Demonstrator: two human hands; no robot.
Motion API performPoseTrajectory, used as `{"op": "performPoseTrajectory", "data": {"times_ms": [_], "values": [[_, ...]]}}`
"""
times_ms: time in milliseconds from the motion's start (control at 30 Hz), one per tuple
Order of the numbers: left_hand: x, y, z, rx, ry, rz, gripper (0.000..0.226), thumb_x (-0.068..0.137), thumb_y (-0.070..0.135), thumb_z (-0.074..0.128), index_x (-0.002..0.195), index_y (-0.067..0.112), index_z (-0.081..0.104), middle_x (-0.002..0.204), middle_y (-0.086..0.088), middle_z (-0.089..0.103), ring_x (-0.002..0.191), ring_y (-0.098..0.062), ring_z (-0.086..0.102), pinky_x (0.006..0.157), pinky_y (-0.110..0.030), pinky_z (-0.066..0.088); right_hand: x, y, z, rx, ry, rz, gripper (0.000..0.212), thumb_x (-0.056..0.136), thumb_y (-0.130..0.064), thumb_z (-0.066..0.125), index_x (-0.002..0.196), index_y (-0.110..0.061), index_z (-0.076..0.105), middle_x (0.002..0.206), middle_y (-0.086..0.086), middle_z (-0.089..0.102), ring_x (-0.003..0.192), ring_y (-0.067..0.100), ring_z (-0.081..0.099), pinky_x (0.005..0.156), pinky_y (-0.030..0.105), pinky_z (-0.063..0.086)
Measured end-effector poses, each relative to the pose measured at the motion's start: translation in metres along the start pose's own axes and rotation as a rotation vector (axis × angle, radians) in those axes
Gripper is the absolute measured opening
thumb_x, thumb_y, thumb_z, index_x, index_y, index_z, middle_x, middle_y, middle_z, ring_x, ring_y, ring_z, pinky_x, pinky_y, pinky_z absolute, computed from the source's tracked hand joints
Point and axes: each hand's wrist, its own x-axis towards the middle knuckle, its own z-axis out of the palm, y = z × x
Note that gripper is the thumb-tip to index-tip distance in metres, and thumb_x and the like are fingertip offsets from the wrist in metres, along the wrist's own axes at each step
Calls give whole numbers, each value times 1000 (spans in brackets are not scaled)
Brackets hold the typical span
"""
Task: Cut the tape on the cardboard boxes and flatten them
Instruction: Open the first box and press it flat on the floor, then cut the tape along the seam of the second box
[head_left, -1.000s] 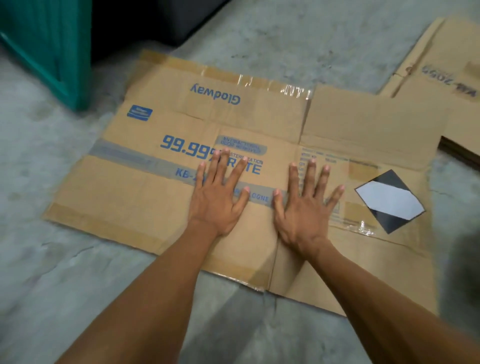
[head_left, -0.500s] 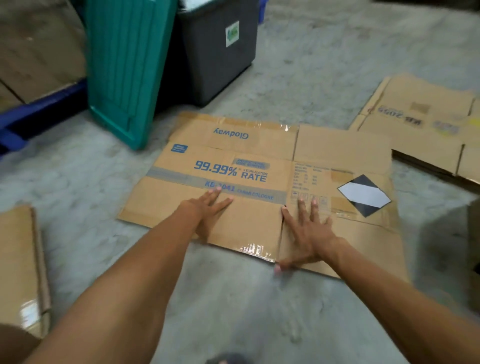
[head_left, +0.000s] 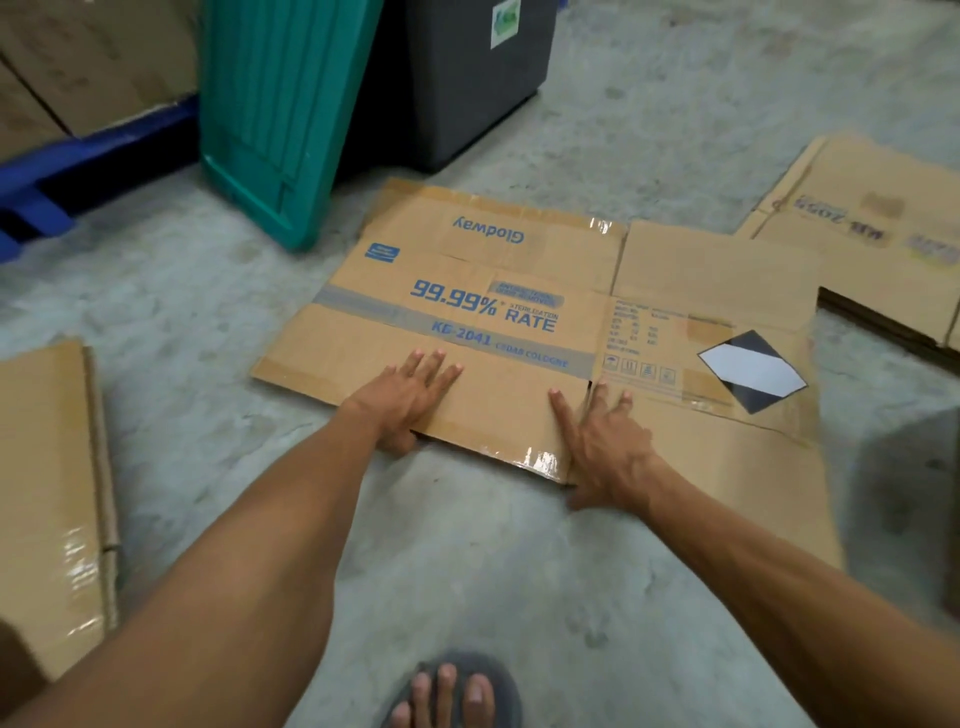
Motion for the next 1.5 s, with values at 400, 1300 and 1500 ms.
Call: {"op": "performPoseTrajectory", "data": {"times_ms": [400,1300,1500], "values": [[-10,-38,-72,-294,317,-117,85,76,-10,57,152,21,33,153,-9,40,139,-28,39,115,-34,29,-16,11,-84,97,263,32,66,92,-23,56,152,-23,28,124,15,58,115,42,58,80,42,47],[37,114,-545,-164,1236,169,38,90,12,56,128,19,62,115,-18,69,98,-42,65,77,-48,52,-226,385,-317,-255,1057,372,42,93,0,46,129,-19,58,109,12,71,90,36,68,75,47,58],[165,236,-552,-202,1314,330,43,90,2,53,132,10,58,130,-15,63,119,-34,59,97,-47,47,-199,499,-217,-240,1047,532,42,93,-3,52,131,-18,51,113,8,66,90,36,63,73,43,53]]}}
